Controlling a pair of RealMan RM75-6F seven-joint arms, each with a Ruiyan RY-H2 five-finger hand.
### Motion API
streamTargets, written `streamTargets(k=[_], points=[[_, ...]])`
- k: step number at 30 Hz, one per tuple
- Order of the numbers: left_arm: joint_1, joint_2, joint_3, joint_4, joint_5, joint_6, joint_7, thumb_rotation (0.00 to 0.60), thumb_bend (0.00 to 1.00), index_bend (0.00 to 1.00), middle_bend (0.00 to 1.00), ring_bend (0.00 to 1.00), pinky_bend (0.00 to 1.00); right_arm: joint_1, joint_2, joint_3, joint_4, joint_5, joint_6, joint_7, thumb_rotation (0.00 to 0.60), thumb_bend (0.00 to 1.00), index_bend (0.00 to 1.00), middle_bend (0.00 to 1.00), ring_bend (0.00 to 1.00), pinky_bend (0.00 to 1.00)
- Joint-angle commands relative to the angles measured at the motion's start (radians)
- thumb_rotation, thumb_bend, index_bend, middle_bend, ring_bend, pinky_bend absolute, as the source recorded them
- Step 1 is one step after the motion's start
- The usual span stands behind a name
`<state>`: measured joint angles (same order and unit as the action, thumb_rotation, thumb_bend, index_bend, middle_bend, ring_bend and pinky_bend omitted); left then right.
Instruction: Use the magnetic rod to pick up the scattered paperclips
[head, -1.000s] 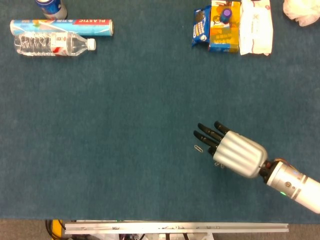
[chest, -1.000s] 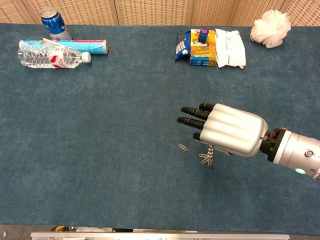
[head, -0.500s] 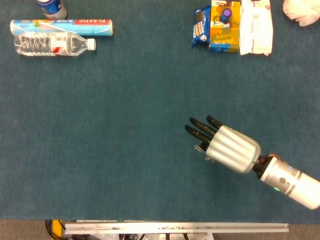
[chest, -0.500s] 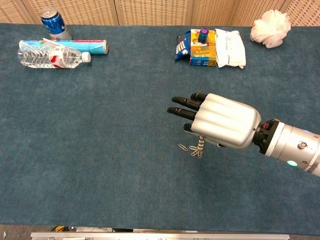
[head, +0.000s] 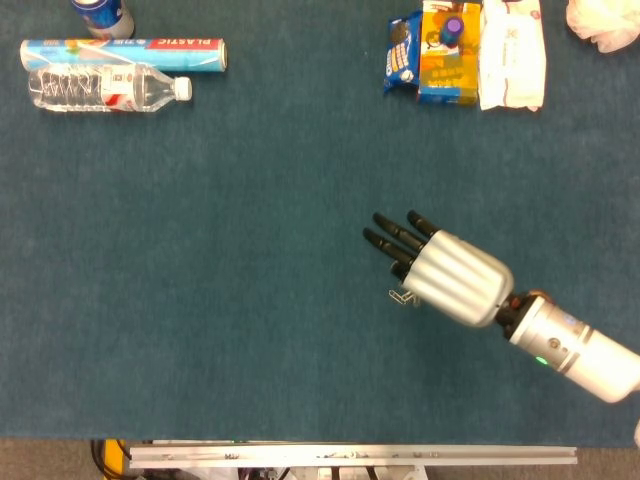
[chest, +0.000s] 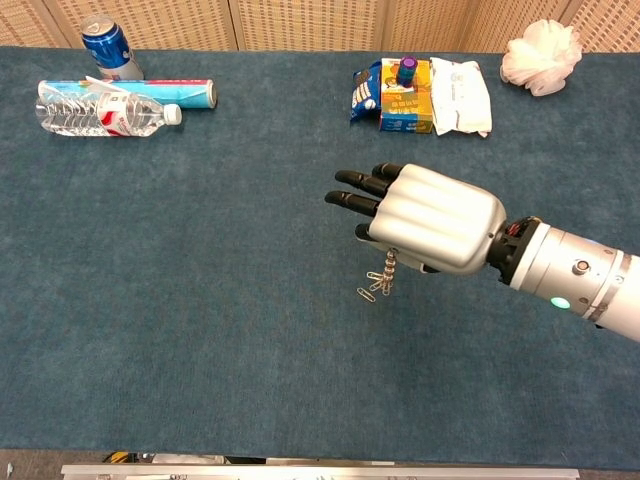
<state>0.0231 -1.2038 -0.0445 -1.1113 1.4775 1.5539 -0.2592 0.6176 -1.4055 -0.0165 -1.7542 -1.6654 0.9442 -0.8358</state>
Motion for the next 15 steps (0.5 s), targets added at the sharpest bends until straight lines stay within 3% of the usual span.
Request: streamTargets(k=[1, 15], points=[[-0.001, 0.000, 0.000, 0.000, 0.001, 0.000, 0.001, 0.600, 0.01, 0.47, 0.45, 0.27, 0.46, -0.009, 0.015, 0.006, 0.005, 0.010, 0.018, 0.004, 0.600, 0.32, 0.59, 0.14, 0.00, 0.25], [-0.009, 0.003, 0.000, -0.026, 0.016, 0.010, 0.040, 0.600, 0.01, 0.47, 0.45, 0.27, 0.46, -0.060, 0.086, 0.012, 0.078, 0.059, 0.094, 0.087, 0.600, 0.32, 0.59, 0.14, 0.00, 0.25]])
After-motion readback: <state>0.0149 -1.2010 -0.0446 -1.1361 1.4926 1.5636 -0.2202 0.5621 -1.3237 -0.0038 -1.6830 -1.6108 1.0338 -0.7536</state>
